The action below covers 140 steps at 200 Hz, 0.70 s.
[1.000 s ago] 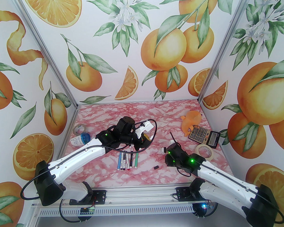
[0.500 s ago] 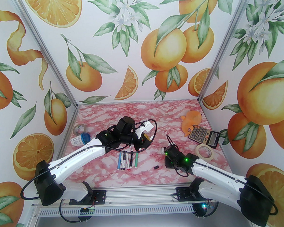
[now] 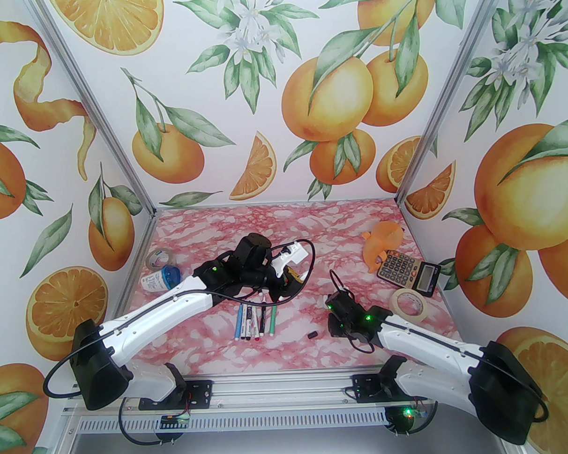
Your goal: Open the pen caps
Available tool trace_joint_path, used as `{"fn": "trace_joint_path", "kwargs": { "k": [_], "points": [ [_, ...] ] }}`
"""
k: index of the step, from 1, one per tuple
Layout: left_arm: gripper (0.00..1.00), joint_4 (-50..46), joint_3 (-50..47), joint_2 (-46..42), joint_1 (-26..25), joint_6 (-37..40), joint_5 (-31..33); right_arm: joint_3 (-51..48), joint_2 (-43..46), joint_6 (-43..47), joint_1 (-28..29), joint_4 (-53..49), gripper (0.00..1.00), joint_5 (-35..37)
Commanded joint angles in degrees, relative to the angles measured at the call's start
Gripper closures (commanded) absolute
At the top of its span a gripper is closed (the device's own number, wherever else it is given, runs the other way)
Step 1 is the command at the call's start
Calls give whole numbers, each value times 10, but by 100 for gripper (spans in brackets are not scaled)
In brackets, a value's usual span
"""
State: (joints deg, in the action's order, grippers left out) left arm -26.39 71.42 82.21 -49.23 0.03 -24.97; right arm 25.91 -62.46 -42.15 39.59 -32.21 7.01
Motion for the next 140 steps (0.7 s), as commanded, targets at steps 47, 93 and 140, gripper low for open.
{"fn": "trace_joint_path", "kwargs": {
  "k": [47, 93, 140],
  "points": [
    [97, 7, 0, 2, 1, -4, -5, -4, -17, -1, -3, 16, 79, 1],
    [97, 8, 0, 3, 1, -6, -8, 1, -27, 1, -4, 14, 77, 1],
    [97, 7, 0, 2, 1, -6, -8, 7, -37, 4, -3, 14, 76, 2]
  ]
}}
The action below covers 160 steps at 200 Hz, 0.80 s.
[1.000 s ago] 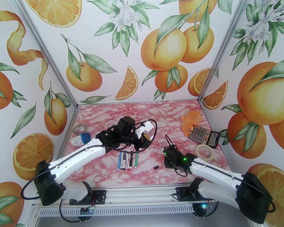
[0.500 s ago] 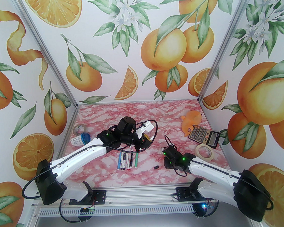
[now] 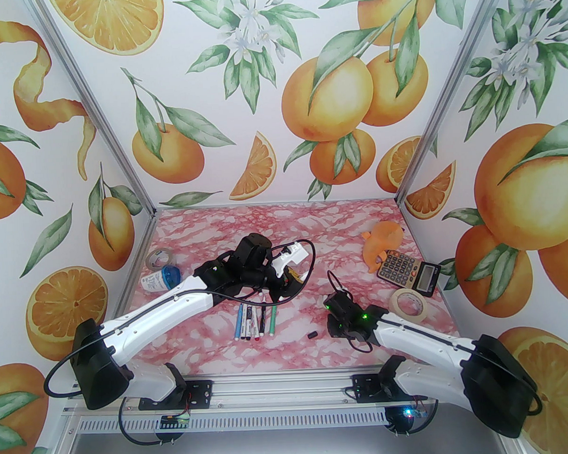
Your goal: Open the pen caps
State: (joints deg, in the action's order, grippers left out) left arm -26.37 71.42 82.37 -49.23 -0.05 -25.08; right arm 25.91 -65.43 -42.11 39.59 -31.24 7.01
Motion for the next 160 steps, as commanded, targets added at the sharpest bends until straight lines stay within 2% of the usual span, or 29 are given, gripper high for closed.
{"fn": "trace_joint_path", "kwargs": {
  "k": [1, 160],
  "points": [
    [97, 8, 0, 1, 2, -6, -7, 7, -7, 3, -3, 4, 76, 2],
    [96, 7, 1, 6, 1, -7, -8, 47, 13, 24, -3, -45, 72, 24]
  ]
}}
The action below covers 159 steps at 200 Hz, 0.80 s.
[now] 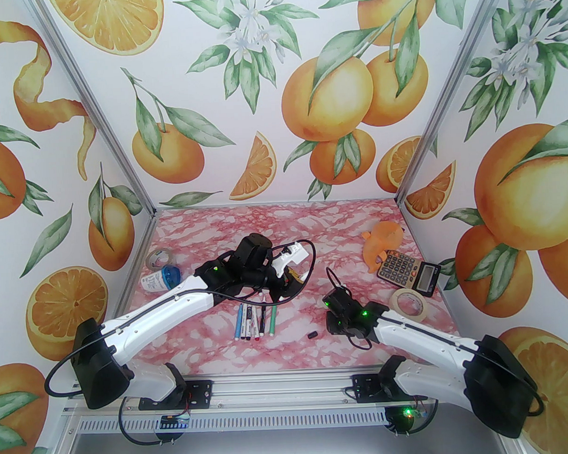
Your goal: Open the pen caps
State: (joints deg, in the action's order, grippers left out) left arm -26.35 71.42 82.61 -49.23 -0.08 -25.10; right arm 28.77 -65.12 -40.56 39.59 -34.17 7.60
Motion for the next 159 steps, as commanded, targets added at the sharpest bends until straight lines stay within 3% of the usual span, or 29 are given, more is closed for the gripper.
{"fn": "trace_joint_path", "kwargs": {
  "k": [1, 56, 80, 127, 159],
  "points": [
    [96, 7, 1, 4, 1, -7, -7, 18, 10, 8, -4, -16, 72, 18],
    [97, 9, 1, 4, 1, -18, 1, 44, 90, 32, -3, -39, 71, 8],
    [97, 6, 7, 2, 0, -48, 35, 67, 143, 49, -3, -59, 67, -5],
    [97, -12, 0, -17, -2, -161, 150, 130, 227, 103, -3, -101, 41, -57],
    [98, 30, -51, -24, -23, -257, 230, 198, 254, 154, -3, -162, 15, -108]
  ]
}}
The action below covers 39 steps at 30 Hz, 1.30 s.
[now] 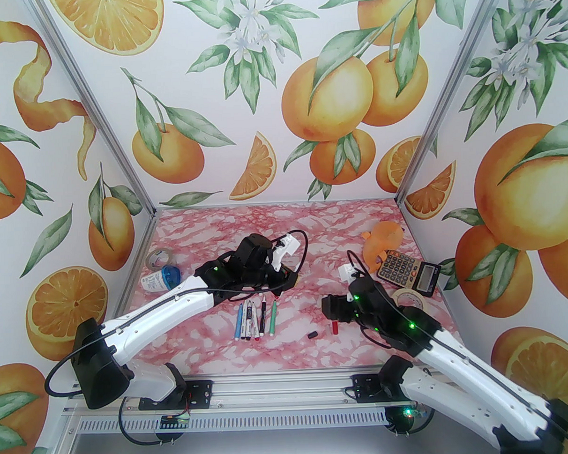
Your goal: Open the pen caps
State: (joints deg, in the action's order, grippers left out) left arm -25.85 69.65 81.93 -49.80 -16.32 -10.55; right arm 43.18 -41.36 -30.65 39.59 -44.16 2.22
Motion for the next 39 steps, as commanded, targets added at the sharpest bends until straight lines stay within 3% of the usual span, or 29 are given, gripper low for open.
{"fn": "trace_joint_path", "kwargs": {
  "k": [1, 3, 8, 12, 23, 35, 39],
  "points": [
    [98, 25, -35, -17, -17, -97, 87, 56, 17, 57, -3, -64, 14, -55],
    [98, 24, -42, -10, -30, -122, 125, 89, 22, 77, -3, -94, 1, -67],
    [97, 16, -61, 9, -62, -185, 206, 140, 36, 113, -3, -145, 0, -39],
    [98, 27, -87, 29, -82, -242, 235, 120, 53, 108, -2, -146, 0, -42],
    [97, 75, -119, 106, -123, -320, 271, 68, 82, 94, -3, -126, 0, -46],
    [97, 75, -109, 178, -133, -323, 286, 64, 72, 89, 3, -128, 0, -31],
    [91, 76, -114, 189, -133, -320, 293, 64, 70, 89, 3, -128, 0, -30]
  ]
}}
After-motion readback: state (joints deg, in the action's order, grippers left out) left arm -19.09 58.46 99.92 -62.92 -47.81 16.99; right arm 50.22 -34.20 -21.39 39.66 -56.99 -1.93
